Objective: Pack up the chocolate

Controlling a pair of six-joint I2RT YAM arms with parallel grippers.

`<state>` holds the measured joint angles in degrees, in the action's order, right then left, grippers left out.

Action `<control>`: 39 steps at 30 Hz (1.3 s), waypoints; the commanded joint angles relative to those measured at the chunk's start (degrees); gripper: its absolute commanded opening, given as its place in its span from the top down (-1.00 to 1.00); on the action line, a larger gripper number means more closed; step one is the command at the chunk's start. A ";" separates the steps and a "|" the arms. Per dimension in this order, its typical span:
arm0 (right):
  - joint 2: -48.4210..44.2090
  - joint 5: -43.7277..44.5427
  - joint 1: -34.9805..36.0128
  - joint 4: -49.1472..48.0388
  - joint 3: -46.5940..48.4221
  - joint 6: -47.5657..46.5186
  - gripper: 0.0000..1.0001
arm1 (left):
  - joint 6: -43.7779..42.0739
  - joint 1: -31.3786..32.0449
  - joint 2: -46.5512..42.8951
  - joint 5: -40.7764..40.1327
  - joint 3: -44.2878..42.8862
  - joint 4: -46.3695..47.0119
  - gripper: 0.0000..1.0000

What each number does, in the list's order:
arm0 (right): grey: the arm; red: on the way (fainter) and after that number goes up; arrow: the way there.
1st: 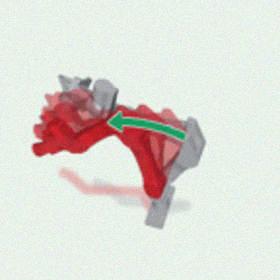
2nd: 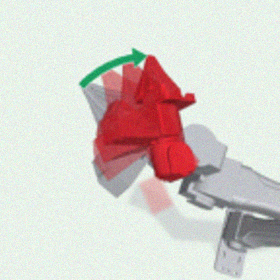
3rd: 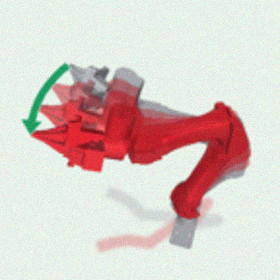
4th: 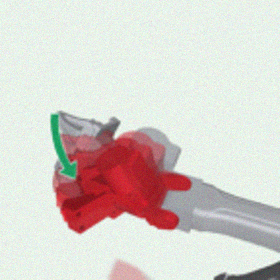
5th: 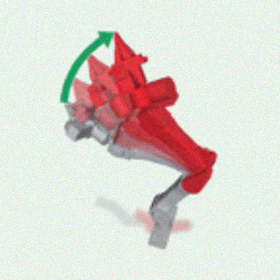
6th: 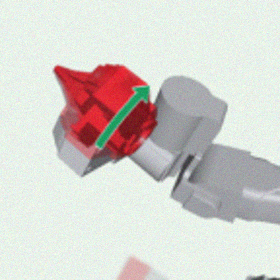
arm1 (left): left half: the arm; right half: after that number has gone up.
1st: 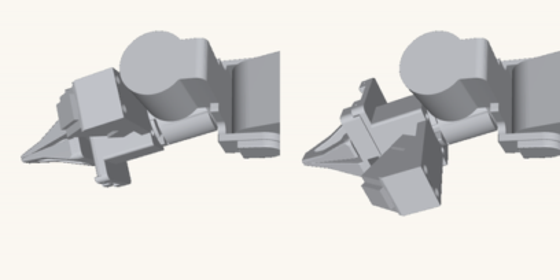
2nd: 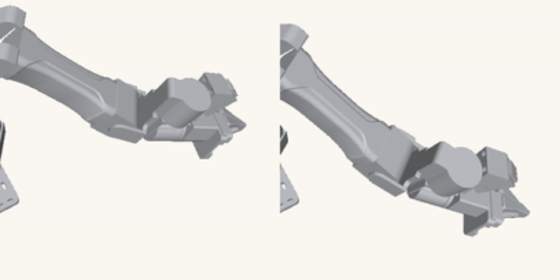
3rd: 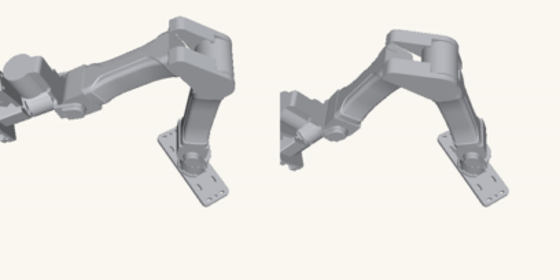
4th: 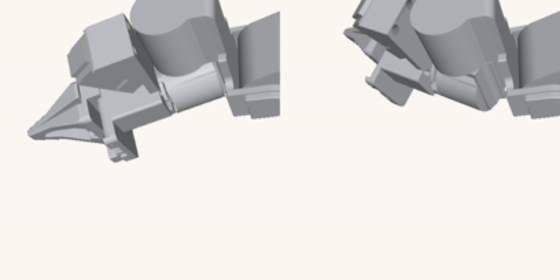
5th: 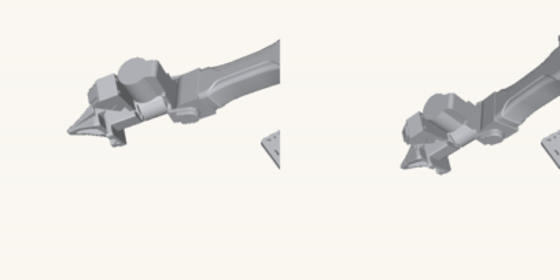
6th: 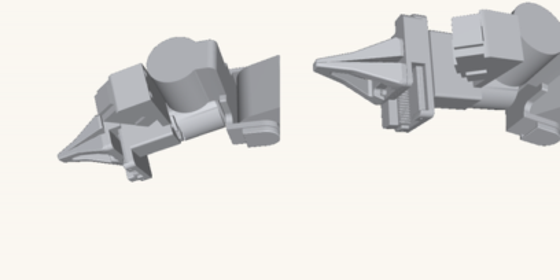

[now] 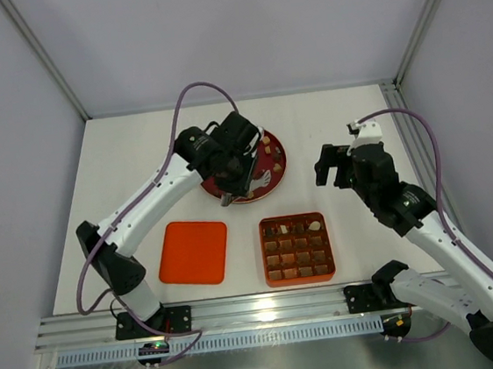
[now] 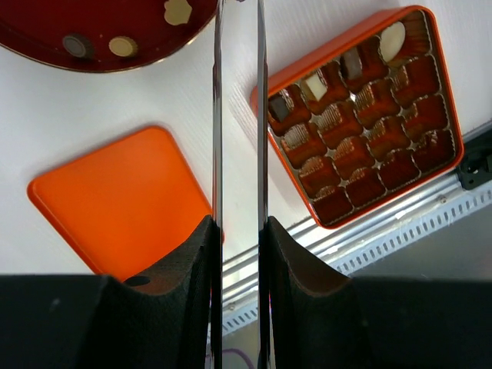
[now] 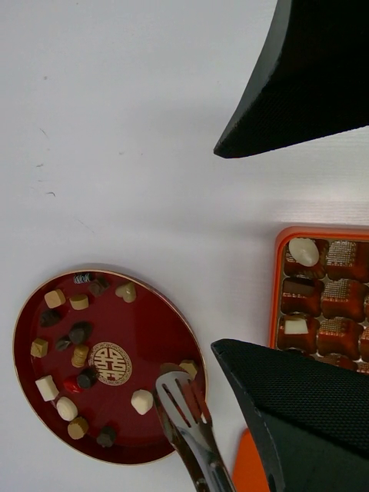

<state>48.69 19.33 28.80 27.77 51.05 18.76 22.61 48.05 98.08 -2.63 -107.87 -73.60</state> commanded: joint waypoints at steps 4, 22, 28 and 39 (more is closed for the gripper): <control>0.62 -0.17 0.12 -2.90 1.69 0.40 -1.00 | 3.31 3.89 -7.37 0.35 2.93 -0.75 0.46; 1.67 -0.96 0.03 -3.25 1.78 1.27 -1.00 | 8.76 13.91 -17.93 1.75 15.94 -2.77 0.45; 1.59 -0.79 0.03 -3.07 1.69 1.45 -1.00 | 9.12 15.75 -18.19 2.37 17.44 -2.68 0.44; 1.59 -0.52 0.03 -3.25 1.25 1.45 -1.00 | 10.26 18.74 -15.73 1.05 17.26 -3.12 0.44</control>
<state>50.39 18.39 28.80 26.92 51.05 19.81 31.79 66.30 82.13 -1.04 -90.30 -76.40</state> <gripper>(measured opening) 0.996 0.294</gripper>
